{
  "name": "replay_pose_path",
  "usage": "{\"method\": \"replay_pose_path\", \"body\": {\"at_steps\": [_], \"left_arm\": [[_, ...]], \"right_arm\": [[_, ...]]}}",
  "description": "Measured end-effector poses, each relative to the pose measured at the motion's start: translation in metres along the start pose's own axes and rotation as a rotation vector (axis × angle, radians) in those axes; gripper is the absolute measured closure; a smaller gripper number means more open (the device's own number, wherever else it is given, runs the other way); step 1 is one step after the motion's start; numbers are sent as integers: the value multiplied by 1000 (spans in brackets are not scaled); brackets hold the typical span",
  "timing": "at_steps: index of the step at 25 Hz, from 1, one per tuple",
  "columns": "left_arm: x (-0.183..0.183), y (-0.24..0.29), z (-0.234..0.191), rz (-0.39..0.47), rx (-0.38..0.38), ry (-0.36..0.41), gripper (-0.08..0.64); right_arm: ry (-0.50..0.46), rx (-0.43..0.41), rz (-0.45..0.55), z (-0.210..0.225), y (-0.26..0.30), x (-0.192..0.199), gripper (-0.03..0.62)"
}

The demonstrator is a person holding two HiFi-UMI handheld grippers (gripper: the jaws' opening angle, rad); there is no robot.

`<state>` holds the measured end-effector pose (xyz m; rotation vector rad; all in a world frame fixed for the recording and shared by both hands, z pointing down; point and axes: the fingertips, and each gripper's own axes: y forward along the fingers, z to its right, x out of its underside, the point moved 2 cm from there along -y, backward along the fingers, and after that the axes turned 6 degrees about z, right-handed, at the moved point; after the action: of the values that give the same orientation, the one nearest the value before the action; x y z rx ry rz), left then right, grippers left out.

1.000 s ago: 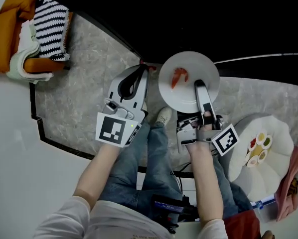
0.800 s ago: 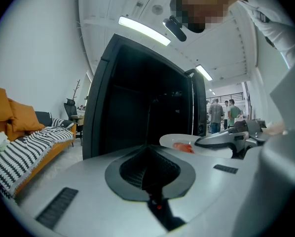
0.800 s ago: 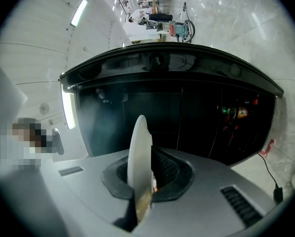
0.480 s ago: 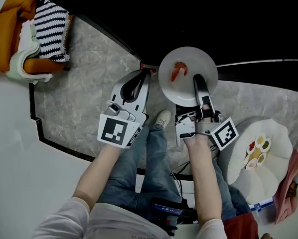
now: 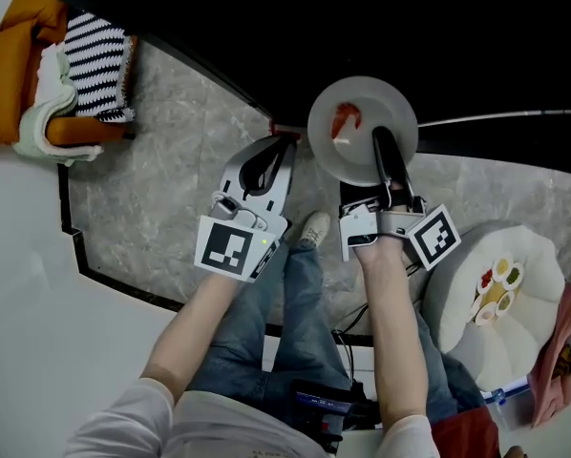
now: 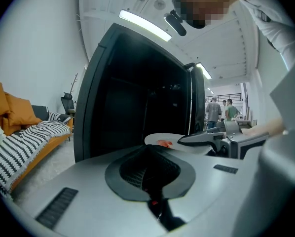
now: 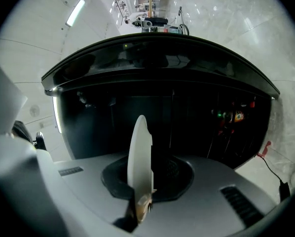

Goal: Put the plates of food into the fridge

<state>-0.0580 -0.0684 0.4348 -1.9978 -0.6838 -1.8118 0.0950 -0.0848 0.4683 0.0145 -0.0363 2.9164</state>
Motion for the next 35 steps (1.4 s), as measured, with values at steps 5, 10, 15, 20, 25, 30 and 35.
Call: {"method": "replay_pose_path", "body": {"at_steps": [5, 10, 15, 20, 25, 30, 35], "left_arm": [[2, 8, 3, 4, 4, 3, 555], [8, 15, 6, -3, 2, -20, 555], [11, 19, 16, -9, 28, -8, 555], [22, 22, 16, -45, 28, -44, 555], [30, 27, 12, -65, 27, -80, 555], [40, 38, 11, -90, 29, -113, 555], [46, 45, 22, -139, 72, -43, 555]], "right_arm": [[-2, 4, 17, 5, 9, -6, 575], [-3, 18, 15, 13, 18, -7, 576], [10, 32, 23, 22, 23, -8, 576], [15, 39, 57, 28, 25, -15, 575], [6, 48, 72, 33, 31, -20, 575], [3, 60, 78, 40, 40, -25, 575], [11, 61, 95, 42, 41, -29, 575]]}}
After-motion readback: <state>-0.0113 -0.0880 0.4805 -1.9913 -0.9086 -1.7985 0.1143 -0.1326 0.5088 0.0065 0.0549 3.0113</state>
